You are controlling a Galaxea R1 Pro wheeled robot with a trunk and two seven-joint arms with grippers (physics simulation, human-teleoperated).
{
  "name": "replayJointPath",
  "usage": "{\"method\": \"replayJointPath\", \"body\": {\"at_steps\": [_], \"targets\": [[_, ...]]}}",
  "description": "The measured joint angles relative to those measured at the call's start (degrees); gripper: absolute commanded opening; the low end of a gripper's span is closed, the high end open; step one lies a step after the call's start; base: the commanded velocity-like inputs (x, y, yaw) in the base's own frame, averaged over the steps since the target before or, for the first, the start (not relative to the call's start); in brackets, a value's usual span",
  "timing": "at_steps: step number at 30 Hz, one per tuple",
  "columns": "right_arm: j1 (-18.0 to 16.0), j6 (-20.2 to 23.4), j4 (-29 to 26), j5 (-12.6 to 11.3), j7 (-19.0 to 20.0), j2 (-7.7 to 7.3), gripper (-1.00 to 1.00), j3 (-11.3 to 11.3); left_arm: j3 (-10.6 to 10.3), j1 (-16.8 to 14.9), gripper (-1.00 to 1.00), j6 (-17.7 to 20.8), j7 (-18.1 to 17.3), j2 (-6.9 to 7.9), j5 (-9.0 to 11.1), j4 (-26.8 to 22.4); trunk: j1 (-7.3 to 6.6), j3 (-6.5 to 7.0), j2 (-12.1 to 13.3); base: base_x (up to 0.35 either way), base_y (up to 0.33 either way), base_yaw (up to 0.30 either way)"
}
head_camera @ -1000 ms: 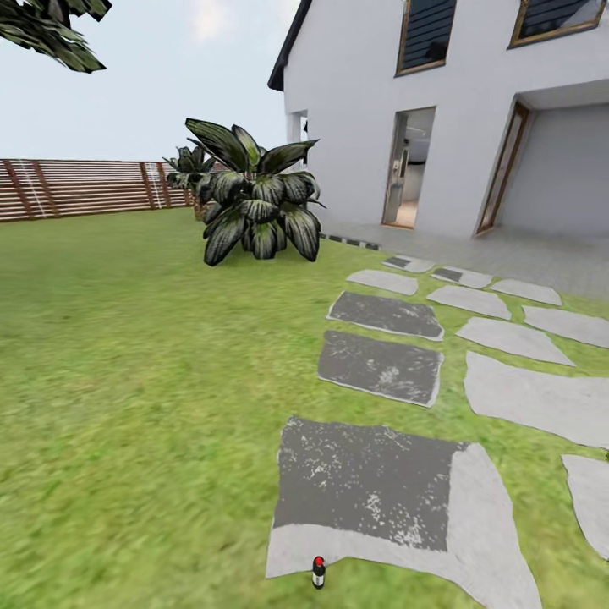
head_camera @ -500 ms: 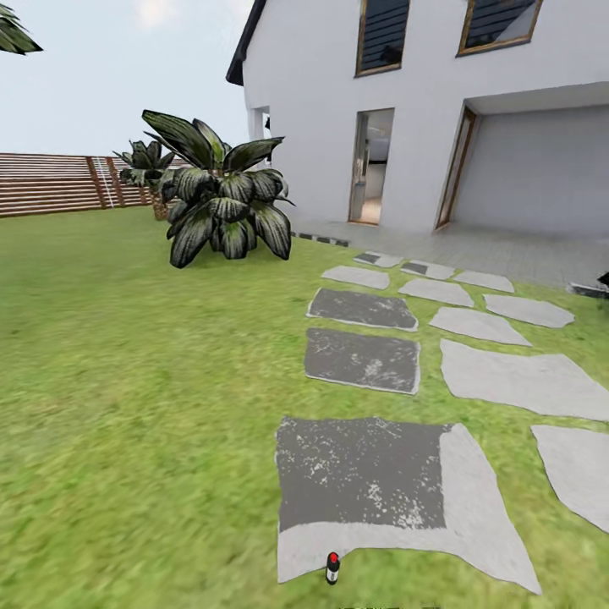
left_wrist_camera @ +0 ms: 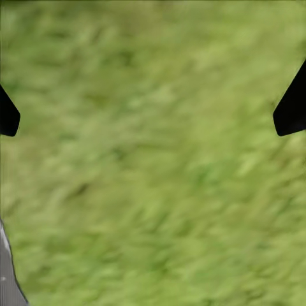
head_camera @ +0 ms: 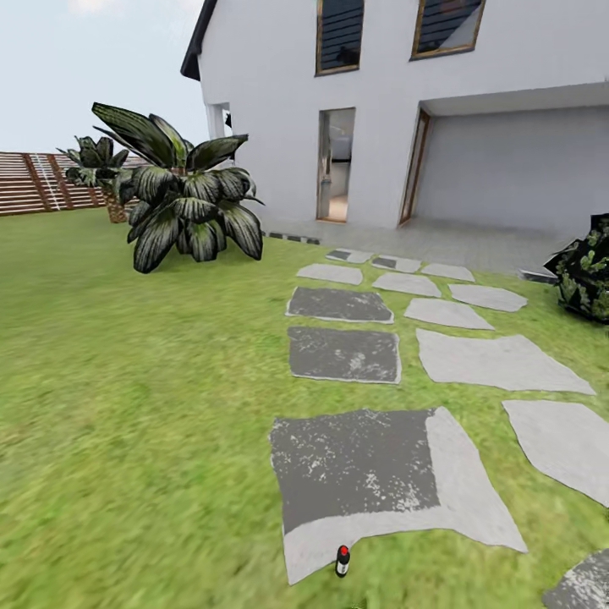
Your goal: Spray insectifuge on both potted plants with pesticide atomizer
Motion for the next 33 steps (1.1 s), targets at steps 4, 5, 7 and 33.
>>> {"method": "replayJointPath", "body": {"at_steps": [4, 5, 7, 33], "targets": [[0.0, 0.0, -0.1, 0.0, 0.0, -0.06, 1.00, 0.0, 0.0, 0.0, 1.00, 0.0, 0.0, 0.00, 0.0, 0.0, 0.00, -0.19, 0.0, 0.000, 0.019, -0.242], [0.0, 0.0, -0.1, 0.0, 0.0, -0.07, 1.00, 0.0, 0.0, 0.0, 1.00, 0.0, 0.0, 0.00, 0.0, 0.0, 0.00, -0.23, 0.0, 0.000, 0.005, -0.251], [0.0, 0.0, -0.2, 0.0, 0.0, -0.19, 1.00, 0.0, 0.0, 0.0, 1.00, 0.0, 0.0, 0.00, 0.0, 0.0, 0.00, -0.32, 0.0, 0.000, 0.002, -0.254], [0.0, 0.1, -0.1, -0.2, 0.2, -0.79, 1.00, -0.1, 0.0, 0.0, 1.00, 0.0, -0.3, -0.18, 0.0, -0.1, 0.00, -2.28, 0.0, 0.000, 0.003, -0.182]]}}
